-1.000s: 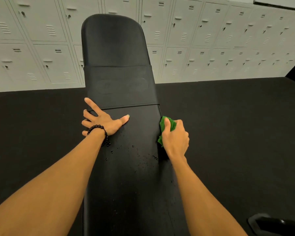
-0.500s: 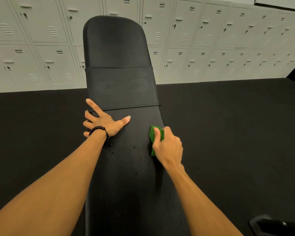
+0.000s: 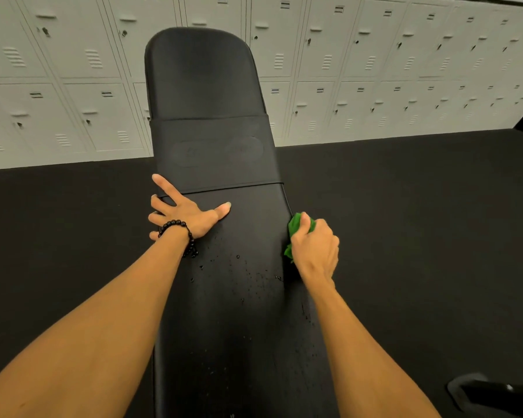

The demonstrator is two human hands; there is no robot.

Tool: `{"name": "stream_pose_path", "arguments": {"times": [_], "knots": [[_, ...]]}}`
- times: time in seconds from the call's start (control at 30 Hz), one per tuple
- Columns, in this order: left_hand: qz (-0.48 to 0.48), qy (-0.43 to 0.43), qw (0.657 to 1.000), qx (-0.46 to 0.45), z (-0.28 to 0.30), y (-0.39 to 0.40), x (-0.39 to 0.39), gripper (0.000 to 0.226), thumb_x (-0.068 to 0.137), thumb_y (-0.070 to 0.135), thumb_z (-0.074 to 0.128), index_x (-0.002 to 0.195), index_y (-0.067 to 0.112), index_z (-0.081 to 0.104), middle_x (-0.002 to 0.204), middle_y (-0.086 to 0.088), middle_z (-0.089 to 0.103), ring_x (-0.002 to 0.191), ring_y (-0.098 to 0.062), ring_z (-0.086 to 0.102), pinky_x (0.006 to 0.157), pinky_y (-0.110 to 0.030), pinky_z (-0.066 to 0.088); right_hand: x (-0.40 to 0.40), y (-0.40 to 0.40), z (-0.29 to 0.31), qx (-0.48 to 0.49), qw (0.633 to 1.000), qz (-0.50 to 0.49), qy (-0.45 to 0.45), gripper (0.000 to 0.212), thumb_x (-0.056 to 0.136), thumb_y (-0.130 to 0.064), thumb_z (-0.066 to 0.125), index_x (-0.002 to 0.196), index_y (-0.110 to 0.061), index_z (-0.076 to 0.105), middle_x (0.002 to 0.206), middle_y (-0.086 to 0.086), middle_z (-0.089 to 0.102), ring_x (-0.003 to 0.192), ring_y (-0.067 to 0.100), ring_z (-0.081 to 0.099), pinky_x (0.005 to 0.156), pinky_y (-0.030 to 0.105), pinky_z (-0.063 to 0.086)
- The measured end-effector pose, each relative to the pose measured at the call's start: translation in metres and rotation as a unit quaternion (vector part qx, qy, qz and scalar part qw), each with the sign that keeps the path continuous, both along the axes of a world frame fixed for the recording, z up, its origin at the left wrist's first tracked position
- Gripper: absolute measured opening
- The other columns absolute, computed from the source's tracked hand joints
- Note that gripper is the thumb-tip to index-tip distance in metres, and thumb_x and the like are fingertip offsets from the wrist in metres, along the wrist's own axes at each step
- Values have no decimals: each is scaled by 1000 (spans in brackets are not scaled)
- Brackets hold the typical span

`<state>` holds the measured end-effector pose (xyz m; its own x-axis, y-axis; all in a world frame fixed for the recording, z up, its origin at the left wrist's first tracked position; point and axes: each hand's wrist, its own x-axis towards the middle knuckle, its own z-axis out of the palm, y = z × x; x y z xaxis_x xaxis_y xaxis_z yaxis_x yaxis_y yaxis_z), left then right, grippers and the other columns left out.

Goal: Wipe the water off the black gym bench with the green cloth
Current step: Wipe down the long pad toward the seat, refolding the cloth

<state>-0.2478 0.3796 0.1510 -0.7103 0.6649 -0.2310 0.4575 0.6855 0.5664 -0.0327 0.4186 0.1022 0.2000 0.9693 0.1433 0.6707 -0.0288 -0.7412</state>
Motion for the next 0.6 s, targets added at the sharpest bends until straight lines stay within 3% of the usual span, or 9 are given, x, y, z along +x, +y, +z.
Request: {"name": "stream_pose_path", "arguments": {"times": [0.13,0.23,0.43,0.6], "knots": [[-1,-1,1000,-1,0,0,-1,150,57,83,69,138,29,-46,160,-15,-6,138,-44,17,111,-59,27,-28,-14,9,-11,1000,21,-1,41,102,-51,38,88,-15,52,79,3,60,73,26,60,64,40,50],[-7,-5,1000,0,1,-1,-1,149,59,82,69,139,28,-45,159,-17,-7,139,-45,15,112,-59,25,-34,-41,1,11,994,82,-71,39,103,-51,35,92,-17,50,77,0,61,69,23,61,61,39,51],[-5,-12,1000,7,0,0,-1,150,58,81,70,138,30,-46,160,-16,-9,141,-45,13,112,-60,24,-3,-17,-2,19,999,6,-33,37,102,-50,38,88,-17,46,69,-3,57,66,25,62,62,43,53],[-6,-14,1000,10,0,0,-2,150,59,80,71,139,28,-45,160,-18,-10,142,-46,11,114,-61,21,-15,-61,-20,71,981,129,-123,36,101,-56,37,89,-23,45,71,-11,56,58,15,56,52,34,46]]}}
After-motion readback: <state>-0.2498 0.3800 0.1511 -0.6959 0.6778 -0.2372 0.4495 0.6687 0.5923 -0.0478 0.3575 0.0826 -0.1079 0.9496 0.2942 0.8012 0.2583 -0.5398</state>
